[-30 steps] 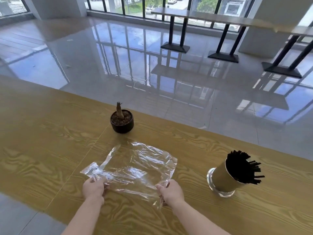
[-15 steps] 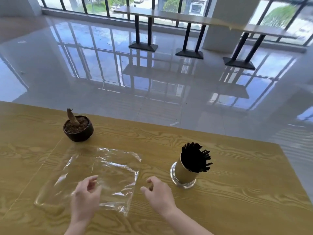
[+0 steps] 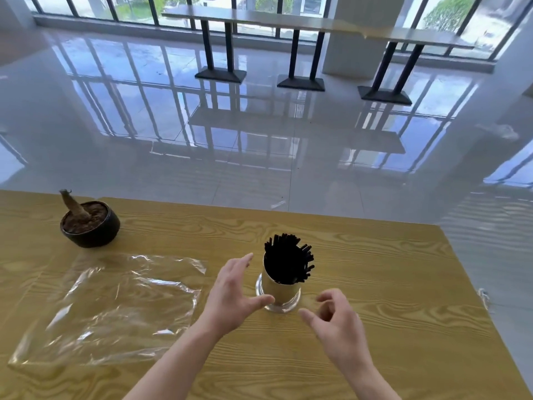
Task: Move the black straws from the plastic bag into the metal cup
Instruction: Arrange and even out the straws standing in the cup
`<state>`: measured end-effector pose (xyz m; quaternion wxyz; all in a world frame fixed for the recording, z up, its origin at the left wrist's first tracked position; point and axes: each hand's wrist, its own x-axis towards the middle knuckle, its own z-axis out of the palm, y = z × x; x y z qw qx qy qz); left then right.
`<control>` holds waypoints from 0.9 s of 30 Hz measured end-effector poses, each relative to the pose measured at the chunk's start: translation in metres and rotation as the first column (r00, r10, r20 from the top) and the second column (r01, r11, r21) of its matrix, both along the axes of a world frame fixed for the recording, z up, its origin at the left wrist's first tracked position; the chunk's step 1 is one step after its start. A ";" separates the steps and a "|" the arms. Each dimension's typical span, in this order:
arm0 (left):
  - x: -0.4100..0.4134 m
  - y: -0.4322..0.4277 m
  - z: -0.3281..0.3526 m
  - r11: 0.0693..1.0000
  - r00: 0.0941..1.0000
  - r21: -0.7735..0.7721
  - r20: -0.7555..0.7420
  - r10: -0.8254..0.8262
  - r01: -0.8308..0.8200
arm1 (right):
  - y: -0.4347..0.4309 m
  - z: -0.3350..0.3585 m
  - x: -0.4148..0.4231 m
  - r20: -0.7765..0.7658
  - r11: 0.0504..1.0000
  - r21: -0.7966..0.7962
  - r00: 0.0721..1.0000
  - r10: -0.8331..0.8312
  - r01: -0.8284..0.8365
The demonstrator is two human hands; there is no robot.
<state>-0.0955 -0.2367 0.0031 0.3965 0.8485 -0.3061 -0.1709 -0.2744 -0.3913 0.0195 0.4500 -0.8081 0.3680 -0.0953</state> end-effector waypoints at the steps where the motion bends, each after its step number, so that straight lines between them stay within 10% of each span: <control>1: 0.002 -0.008 0.001 0.999 1.000 0.037 0.018 -0.009 0.008 | -0.009 0.001 0.001 -0.022 1.000 -0.003 1.000 -0.005 0.005; 12: 0.020 -0.049 0.009 1.000 1.000 0.004 0.022 -0.017 0.017 | -0.066 0.018 0.063 -0.272 0.965 -0.102 0.940 0.205 -0.240; 27: 0.024 -0.052 0.024 0.998 0.998 -0.021 -0.007 -0.062 0.062 | -0.068 0.018 0.086 0.012 0.942 0.059 0.944 0.331 -0.331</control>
